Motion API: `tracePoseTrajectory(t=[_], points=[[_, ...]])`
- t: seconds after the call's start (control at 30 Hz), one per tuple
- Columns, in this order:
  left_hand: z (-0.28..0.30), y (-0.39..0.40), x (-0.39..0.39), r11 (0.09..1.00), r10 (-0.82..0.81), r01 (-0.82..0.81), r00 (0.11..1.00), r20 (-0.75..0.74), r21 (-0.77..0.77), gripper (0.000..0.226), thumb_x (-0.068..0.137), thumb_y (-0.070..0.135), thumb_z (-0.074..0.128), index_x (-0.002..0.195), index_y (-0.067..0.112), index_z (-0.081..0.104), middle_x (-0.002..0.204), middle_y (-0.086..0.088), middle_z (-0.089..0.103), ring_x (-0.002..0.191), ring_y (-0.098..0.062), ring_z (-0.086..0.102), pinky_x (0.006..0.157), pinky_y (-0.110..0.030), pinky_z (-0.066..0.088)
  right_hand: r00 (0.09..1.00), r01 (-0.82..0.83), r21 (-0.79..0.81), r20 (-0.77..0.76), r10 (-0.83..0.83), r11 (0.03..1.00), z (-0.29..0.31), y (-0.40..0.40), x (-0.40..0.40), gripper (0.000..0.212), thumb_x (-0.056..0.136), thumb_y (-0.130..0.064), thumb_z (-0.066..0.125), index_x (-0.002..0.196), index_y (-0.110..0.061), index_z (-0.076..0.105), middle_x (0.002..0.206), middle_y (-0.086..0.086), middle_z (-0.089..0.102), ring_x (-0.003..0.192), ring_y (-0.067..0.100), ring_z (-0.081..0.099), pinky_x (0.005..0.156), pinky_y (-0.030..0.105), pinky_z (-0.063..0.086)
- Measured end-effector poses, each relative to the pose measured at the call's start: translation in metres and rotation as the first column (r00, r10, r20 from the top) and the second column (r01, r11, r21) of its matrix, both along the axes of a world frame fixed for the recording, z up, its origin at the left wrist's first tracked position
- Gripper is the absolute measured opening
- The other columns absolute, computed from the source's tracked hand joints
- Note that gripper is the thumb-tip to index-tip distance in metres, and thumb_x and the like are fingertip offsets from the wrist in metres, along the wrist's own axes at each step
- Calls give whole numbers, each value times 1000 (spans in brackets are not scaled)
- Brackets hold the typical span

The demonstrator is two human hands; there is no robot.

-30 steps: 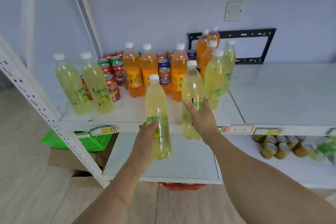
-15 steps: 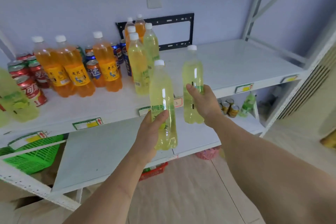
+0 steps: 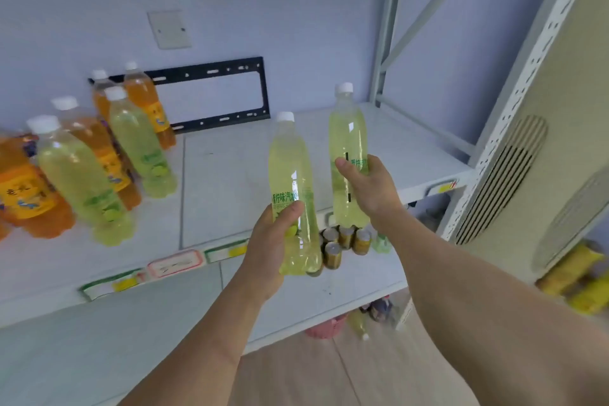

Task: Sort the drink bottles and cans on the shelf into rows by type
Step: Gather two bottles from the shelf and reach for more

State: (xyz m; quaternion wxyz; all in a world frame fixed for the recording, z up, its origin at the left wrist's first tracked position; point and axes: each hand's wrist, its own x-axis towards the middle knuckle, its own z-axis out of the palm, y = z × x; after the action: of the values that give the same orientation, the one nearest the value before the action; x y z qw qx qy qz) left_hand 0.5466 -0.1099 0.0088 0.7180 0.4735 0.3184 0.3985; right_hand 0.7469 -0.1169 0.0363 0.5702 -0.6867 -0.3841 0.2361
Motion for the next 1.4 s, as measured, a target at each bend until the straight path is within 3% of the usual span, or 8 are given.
tracePoseTrajectory(t=[0.23, 0.47, 0.53, 0.77, 0.97, 1.13, 1.27, 1.4], points=[[18, 27, 119, 996, 88, -88, 996, -26, -13, 45, 69, 53, 76, 107, 29, 73, 105, -14, 74, 97, -33, 71, 74, -45, 56, 995, -82, 6, -60, 82, 997, 14, 40, 123, 49, 77, -55, 73, 110, -23, 57, 91, -4, 66, 58, -4, 61, 43, 12, 43], [19, 87, 202, 989, 136, -139, 989, -52, -43, 49, 63, 57, 76, 105, 33, 73, 108, -11, 74, 101, -30, 71, 79, -48, 57, 991, -96, 11, -95, 96, 995, 12, 100, 210, 57, 66, -61, 78, 111, -33, 55, 99, -8, 67, 86, 11, 67, 68, 30, 53], [18, 110, 221, 989, 142, -144, 989, -40, -46, 48, 62, 55, 77, 104, 32, 72, 108, -12, 74, 99, -31, 72, 73, -45, 57, 987, -109, 19, -114, 110, 994, 9, 121, 230, 60, 63, -61, 79, 111, -37, 54, 101, -9, 67, 89, 12, 67, 75, 35, 56], [13, 188, 281, 992, 122, -124, 990, -71, -37, 49, 61, 52, 78, 102, 27, 71, 101, -16, 71, 92, -32, 70, 78, -51, 56, 971, -151, 53, -178, 158, 987, -2, 199, 286, 61, 63, -53, 83, 117, -41, 57, 100, -16, 66, 90, 10, 68, 74, 35, 57], [8, 231, 310, 996, 86, -86, 995, -58, 1, 59, 63, 50, 84, 108, 17, 66, 93, -11, 67, 83, -26, 66, 69, -41, 53, 964, -185, 48, -185, 191, 982, -13, 247, 320, 31, 73, -46, 80, 92, -59, 59, 87, -25, 68, 78, 0, 67, 64, 20, 50], [2, 247, 324, 985, 171, -170, 978, -121, 18, 64, 62, 48, 82, 112, 13, 60, 84, -3, 64, 75, -22, 61, 68, -40, 50, 955, -238, 69, -167, 246, 969, -21, 264, 336, 37, 75, -46, 78, 106, -53, 58, 96, -20, 70, 88, 3, 67, 68, 21, 51], [-2, 258, 336, 962, 271, -261, 946, -177, 78, 53, 67, 44, 81, 111, 22, 63, 89, 1, 72, 81, -17, 70, 70, -37, 56, 953, -256, 73, -149, 264, 964, -29, 262, 345, 44, 73, -45, 79, 111, -51, 56, 101, -19, 69, 92, 1, 67, 77, 26, 52], [-2, 268, 346, 954, 285, -257, 938, -197, 156, 61, 59, 49, 87, 111, 28, 63, 95, 5, 75, 85, -12, 73, 66, -25, 56, 954, -292, -42, -79, 288, 956, -31, 253, 353, 52, 74, -42, 81, 118, -46, 53, 107, -22, 68, 97, -7, 62, 90, 32, 51]])
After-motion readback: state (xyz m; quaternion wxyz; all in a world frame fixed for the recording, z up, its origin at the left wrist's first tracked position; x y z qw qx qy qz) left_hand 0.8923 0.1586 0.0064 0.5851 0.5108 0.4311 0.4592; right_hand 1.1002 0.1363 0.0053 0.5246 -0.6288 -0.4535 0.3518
